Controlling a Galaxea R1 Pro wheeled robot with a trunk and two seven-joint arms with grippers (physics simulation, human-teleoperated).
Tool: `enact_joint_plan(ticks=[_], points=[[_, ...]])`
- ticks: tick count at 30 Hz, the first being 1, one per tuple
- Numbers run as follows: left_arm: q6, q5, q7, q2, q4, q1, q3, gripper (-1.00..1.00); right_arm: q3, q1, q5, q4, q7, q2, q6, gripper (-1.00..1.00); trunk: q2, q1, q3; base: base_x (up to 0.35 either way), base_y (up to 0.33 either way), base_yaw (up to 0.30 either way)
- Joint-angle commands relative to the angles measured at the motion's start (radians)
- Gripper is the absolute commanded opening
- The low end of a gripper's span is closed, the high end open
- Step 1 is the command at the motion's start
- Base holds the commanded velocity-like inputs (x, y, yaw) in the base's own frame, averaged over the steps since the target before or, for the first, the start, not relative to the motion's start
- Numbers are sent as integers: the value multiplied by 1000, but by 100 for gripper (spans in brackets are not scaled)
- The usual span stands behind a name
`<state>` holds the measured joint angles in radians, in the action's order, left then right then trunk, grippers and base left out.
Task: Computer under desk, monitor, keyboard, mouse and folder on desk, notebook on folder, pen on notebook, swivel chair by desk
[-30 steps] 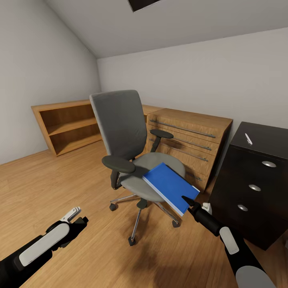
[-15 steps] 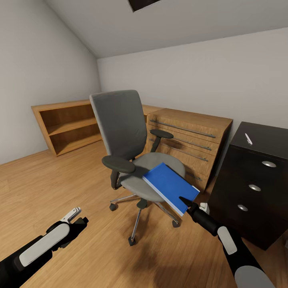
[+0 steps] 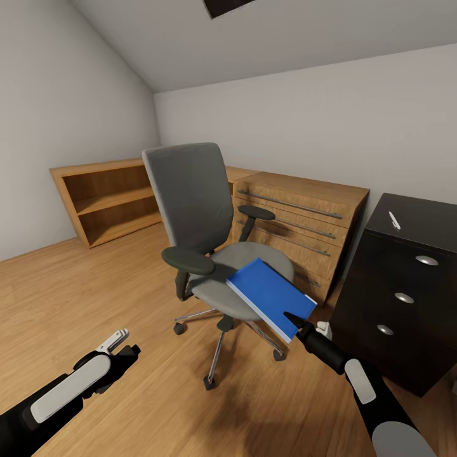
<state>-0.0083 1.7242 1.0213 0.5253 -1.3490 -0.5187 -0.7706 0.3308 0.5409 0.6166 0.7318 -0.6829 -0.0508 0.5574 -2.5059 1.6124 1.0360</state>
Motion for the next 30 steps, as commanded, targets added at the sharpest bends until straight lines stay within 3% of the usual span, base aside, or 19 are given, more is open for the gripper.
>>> enact_joint_plan(ticks=[1, 13, 14, 30], points=[[-1, 3, 3, 1, -1, -1, -2, 100, 2, 1, 5, 0, -1, 0, 7, 100, 0, 0, 1, 0, 0, 0], [-1, 3, 3, 1, -1, -1, -2, 100, 1, 1, 3, 0, 0, 2, 7, 100, 0, 0, 1, 0, 0, 0], [-1, 3, 3, 1, -1, -1, -2, 100, 0, 1, 3, 0, 0, 2, 8, -100, 0, 0, 1, 0, 0, 0], [-1, 3, 3, 1, -1, -1, -19, 100, 1, 1, 3, 0, 0, 6, 7, -100, 0, 0, 1, 0, 0, 0]])
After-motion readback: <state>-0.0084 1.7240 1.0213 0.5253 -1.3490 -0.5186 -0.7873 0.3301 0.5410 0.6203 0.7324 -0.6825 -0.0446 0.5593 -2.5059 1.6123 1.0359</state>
